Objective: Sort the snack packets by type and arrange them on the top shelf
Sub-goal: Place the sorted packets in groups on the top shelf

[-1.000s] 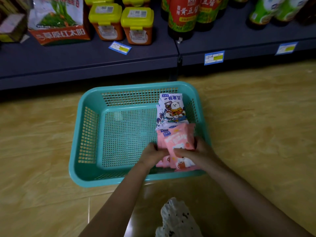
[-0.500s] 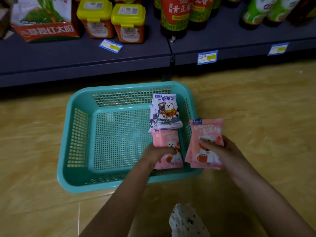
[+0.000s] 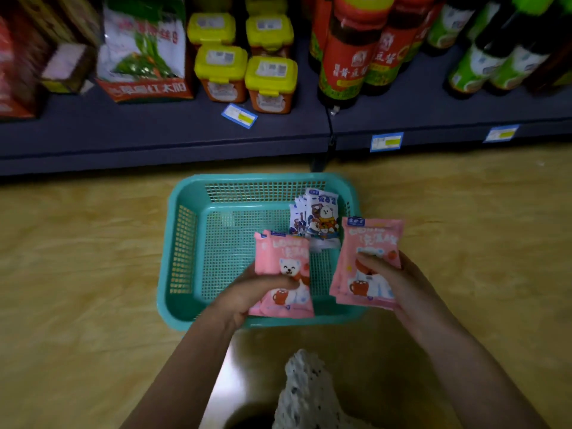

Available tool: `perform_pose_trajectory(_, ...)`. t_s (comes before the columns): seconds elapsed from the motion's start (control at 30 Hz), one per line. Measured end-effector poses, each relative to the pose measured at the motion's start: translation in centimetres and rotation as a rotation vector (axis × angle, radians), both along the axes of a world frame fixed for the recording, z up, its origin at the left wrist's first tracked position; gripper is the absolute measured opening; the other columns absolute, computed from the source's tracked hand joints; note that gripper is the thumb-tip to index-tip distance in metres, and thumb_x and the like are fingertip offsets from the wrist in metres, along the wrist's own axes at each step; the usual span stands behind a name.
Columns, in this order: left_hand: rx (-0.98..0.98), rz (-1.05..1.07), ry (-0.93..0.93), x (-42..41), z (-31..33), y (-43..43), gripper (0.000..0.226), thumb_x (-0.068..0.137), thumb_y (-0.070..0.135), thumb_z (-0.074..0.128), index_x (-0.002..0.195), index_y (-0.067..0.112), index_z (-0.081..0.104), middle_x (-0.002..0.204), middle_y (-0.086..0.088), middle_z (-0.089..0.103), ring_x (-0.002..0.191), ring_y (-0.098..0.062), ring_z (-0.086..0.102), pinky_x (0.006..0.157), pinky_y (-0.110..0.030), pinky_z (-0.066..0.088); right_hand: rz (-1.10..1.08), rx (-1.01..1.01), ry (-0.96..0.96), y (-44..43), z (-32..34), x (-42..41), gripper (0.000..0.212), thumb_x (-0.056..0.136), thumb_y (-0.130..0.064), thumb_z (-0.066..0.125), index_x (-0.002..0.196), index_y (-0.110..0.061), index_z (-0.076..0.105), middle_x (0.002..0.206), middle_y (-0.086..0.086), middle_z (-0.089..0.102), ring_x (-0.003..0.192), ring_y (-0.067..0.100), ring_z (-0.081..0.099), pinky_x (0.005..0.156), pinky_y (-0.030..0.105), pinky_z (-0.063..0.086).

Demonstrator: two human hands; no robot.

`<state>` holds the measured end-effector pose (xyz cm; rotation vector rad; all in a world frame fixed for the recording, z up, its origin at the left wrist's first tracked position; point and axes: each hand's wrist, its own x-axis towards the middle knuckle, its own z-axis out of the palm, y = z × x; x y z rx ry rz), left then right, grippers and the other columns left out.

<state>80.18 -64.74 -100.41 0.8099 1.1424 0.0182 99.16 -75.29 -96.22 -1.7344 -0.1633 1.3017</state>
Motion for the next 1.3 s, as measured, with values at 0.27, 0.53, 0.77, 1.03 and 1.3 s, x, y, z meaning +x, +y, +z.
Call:
perform_pose_trajectory(0.27,0.067,0.308,-0.187,-5.8,27.5,-0.5,0.050,0.061,0.005,0.072,0.110,0.011,0.063,0.098,-0.010,0.074,0.083,-0.023,0.072,0.061,-0.026,0.056,0.060,0.068,-0.073,1.0,26.5,-2.7,0.032,0.073,-0.019,0.069,0.105,-0.020,0.062,0.098,0.004,0.072,0.091,0.021,0.068,0.078,0.036,0.052)
perform_pose_trajectory(0.53,0.228,0.434,-0.236,-9.6,60.3,0.5,0.062,0.043,0.019,0.087,0.099,0.009,0.065,0.081,-0.006,0.076,0.067,-0.016,0.072,0.054,-0.025,0.056,0.136,0.248,-0.093,2.9,56.8,-6.2,0.030,0.080,-0.009,0.066,0.108,-0.019,0.060,0.092,-0.001,0.071,0.081,0.016,0.068,0.067,0.030,0.054)
perform_pose_trajectory(0.77,0.443,0.500,-0.256,-15.3,78.4,1.3,0.040,0.068,0.018,0.075,0.106,0.012,0.064,0.093,-0.006,0.075,0.077,-0.018,0.072,0.063,-0.025,0.057,0.234,0.405,-0.127,6.2,74.1,-11.0,0.027,0.085,-0.013,0.063,0.112,-0.015,0.060,0.095,0.000,0.070,0.081,0.014,0.068,0.062,0.025,0.058)
perform_pose_trajectory(1.03,0.551,0.569,-0.252,-25.7,86.2,3.7,0.034,0.076,0.024,0.068,0.107,0.011,0.063,0.087,-0.006,0.076,0.070,-0.018,0.073,0.055,-0.024,0.055,0.369,0.515,-0.148,10.3,81.8,-19.5,0.032,0.089,-0.017,0.058,0.120,-0.017,0.055,0.109,0.001,0.067,0.095,0.020,0.065,0.075,0.032,0.052)
perform_pose_trajectory(1.3,0.665,0.454,-0.277,-35.8,91.4,12.0,0.046,0.070,0.029,0.074,0.111,0.012,0.061,0.090,-0.007,0.076,0.073,-0.020,0.073,0.054,-0.024,0.055,0.294,0.606,-0.182,16.9,85.3,-29.0,0.025,0.086,-0.023,0.061,0.111,-0.018,0.060,0.099,0.004,0.073,0.077,0.015,0.072,0.066,0.027,0.055)
